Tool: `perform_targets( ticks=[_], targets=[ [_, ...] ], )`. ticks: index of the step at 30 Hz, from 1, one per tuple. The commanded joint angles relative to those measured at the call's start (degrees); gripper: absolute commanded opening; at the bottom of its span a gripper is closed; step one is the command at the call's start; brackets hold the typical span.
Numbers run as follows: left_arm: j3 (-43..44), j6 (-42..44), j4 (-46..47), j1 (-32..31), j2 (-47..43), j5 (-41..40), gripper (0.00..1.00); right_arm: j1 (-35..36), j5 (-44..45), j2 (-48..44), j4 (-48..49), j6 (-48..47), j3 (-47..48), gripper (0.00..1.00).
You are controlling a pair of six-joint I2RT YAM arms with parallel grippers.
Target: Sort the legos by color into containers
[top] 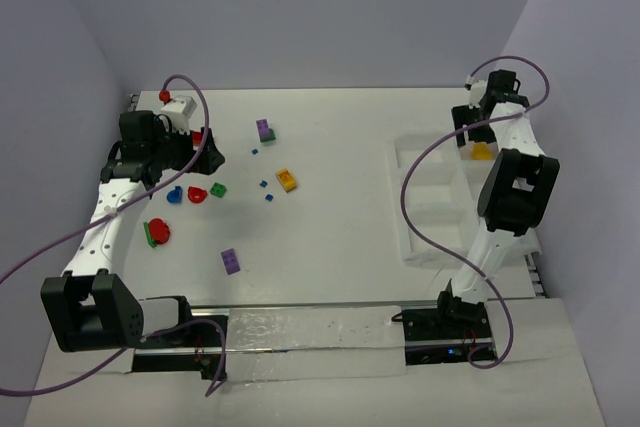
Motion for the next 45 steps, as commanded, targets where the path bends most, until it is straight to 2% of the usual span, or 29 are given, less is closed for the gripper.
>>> perform_targets(
  ticks=[1,3,6,7,9,11,15,22,31,40,45],
  targets=[
    [0.7,0.9,2.0,-0.2,-0.5,-0.3,0.99,1.3,-2.4,-7.3,-3.3,2.6,4.2,0.84],
    [0.4,0.8,2.3,-0.2,-0.7,-0.6,0.99,4.6,-2.8,-10.6,-4.4,5.1,4.2,0.84],
    [-0.1,-0.3,3.3,-0.2,-1.6,-1.7,0.99,15.5,-3.1,-15.6,-4.3,10.6,1.1,0.85],
    [-0.2,-0.7,3.5,-0.3,-1.9,-1.9,0.99,16.1,-3.1,-16.4,-4.0,10.9,0.9,0.85],
    [-0.3,-1.1,3.9,-0.3,-2.3,-2.1,0.99,26.4,-2.9,-16.5,-3.7,15.2,-0.8,0.85],
    [-0.1,-1.4,3.9,-0.2,-2.5,-2.1,0.99,33.4,-3.2,-15.8,-3.4,18.4,-1.7,0.85],
    [-0.2,-1.5,3.5,-0.3,-2.5,-2.3,0.99,44.5,-1.3,-10.7,-2.3,22.9,-0.8,0.86],
    [-0.3,-2.0,3.2,-0.3,-2.9,-2.5,0.99,55.2,-0.8,2.8,-4.0,27.3,9.8,0.87],
    [-0.3,-2.0,2.9,-0.3,-2.7,-1.5,0.99,57.9,-0.8,16.1,-5.7,26.9,19.1,0.85],
    [-0.5,-2.2,3.1,-0.2,-2.1,-1.4,0.99,57.8,0.0,22.0,-4.6,26.1,23.3,0.82],
    [-0.7,-2.2,3.1,-0.3,-1.8,-1.4,0.99,57.7,-0.4,24.1,-4.3,26.4,26.2,0.74]
  ],
)
